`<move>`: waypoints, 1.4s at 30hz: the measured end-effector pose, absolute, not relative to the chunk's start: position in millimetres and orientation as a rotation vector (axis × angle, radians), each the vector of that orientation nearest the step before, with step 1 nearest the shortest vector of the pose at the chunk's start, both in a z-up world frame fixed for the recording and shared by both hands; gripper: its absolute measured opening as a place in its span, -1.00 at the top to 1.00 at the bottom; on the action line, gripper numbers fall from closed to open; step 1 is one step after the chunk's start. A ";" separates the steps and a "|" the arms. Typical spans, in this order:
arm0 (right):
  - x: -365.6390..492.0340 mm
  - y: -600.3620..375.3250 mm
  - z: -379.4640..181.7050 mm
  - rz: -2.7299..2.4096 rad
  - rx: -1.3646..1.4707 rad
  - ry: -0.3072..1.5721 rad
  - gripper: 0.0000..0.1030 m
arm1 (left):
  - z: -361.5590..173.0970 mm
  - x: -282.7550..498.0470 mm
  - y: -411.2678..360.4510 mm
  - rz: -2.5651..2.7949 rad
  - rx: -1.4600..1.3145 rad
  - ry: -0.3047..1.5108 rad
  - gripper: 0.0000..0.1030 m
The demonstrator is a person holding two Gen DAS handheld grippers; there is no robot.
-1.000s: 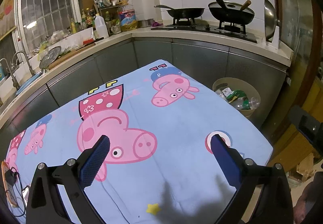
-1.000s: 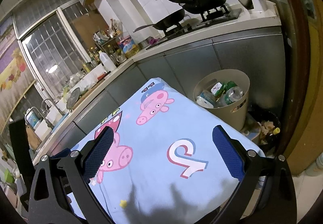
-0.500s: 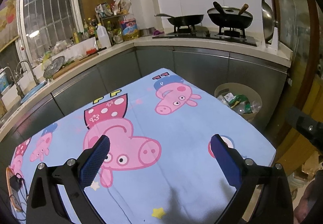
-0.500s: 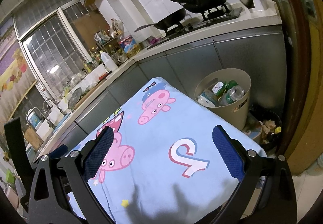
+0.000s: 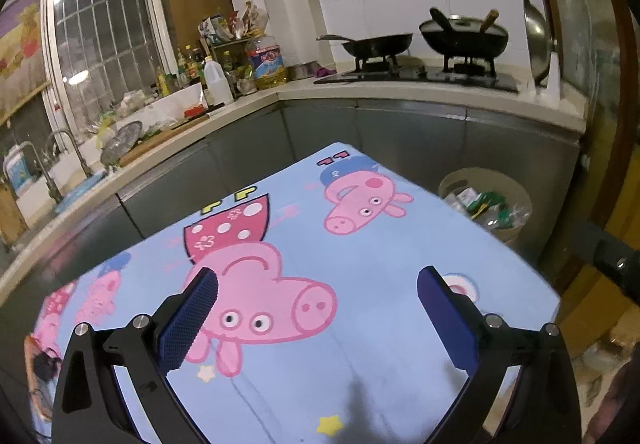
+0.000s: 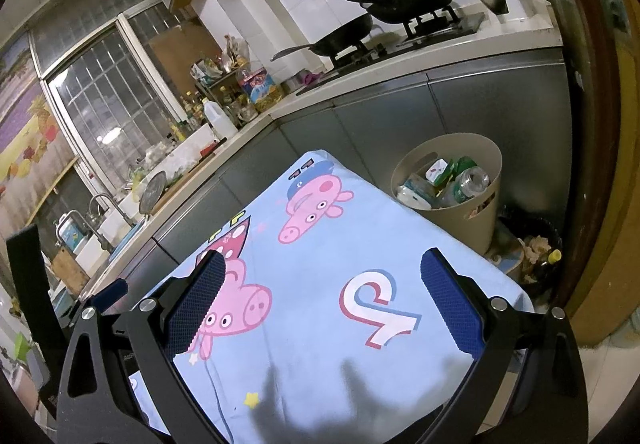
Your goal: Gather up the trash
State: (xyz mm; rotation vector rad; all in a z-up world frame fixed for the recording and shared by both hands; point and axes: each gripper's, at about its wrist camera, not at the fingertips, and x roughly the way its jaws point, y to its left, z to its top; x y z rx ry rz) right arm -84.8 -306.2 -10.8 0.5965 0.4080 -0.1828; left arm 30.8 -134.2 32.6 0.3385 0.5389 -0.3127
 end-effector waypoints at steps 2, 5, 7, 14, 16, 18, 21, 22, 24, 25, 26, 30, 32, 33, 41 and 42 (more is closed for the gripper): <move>-84.8 -306.3 -10.6 -0.183 0.596 0.408 -0.89 | 31.7 31.0 -136.0 -0.300 0.364 0.543 -0.93; -84.9 -306.3 -10.6 -0.183 0.598 0.410 -0.89 | 30.9 33.4 -135.4 -0.301 0.368 0.568 -0.93; -85.0 -305.9 -10.9 -0.183 0.598 0.411 -0.89 | 29.6 35.9 -134.5 -0.306 0.361 0.591 -0.93; -85.3 -302.8 -13.6 -0.181 0.599 0.414 -0.89 | 28.1 38.0 -131.9 -0.301 0.351 0.604 -0.93; -86.1 -301.4 -14.2 -0.180 0.598 0.415 -0.89 | 28.3 37.8 -131.5 -0.307 0.345 0.605 -0.93; -85.7 -302.5 -13.3 -0.182 0.599 0.415 -0.89 | 27.8 38.2 -131.1 -0.314 0.341 0.608 -0.93; -86.0 -301.2 -14.0 -0.181 0.600 0.416 -0.89 | 26.9 38.7 -131.5 -0.318 0.339 0.611 -0.93; -86.2 -300.7 -14.2 -0.182 0.601 0.416 -0.89 | 26.4 38.2 -131.5 -0.318 0.339 0.612 -0.93; -86.5 -300.0 -14.5 -0.180 0.602 0.417 -0.89 | 26.3 37.8 -130.9 -0.316 0.336 0.612 -0.93; -86.5 -300.0 -14.3 -0.180 0.601 0.417 -0.89 | 26.7 37.4 -130.3 -0.314 0.333 0.610 -0.93; -86.8 -299.7 -14.3 -0.180 0.601 0.416 -0.89 | 27.2 36.8 -130.0 -0.311 0.331 0.608 -0.93; -86.4 -300.7 -13.3 -0.182 0.601 0.416 -0.89 | 28.7 35.4 -129.7 -0.305 0.330 0.597 -0.93; -87.0 -299.8 -13.7 -0.182 0.602 0.417 -0.89 | 29.3 34.9 -129.3 -0.320 0.317 0.603 -0.93; -86.4 -300.8 -12.9 -0.183 0.602 0.417 -0.89 | 29.7 34.6 -129.4 -0.325 0.312 0.606 -0.93; -85.6 -298.7 -15.0 -0.177 0.601 0.417 -0.89 | 29.0 34.9 -131.5 -0.353 0.303 0.628 -0.93; -85.5 -297.7 -16.5 -0.175 0.600 0.417 -0.89 | 28.7 34.7 -131.6 -0.353 0.303 0.629 -0.93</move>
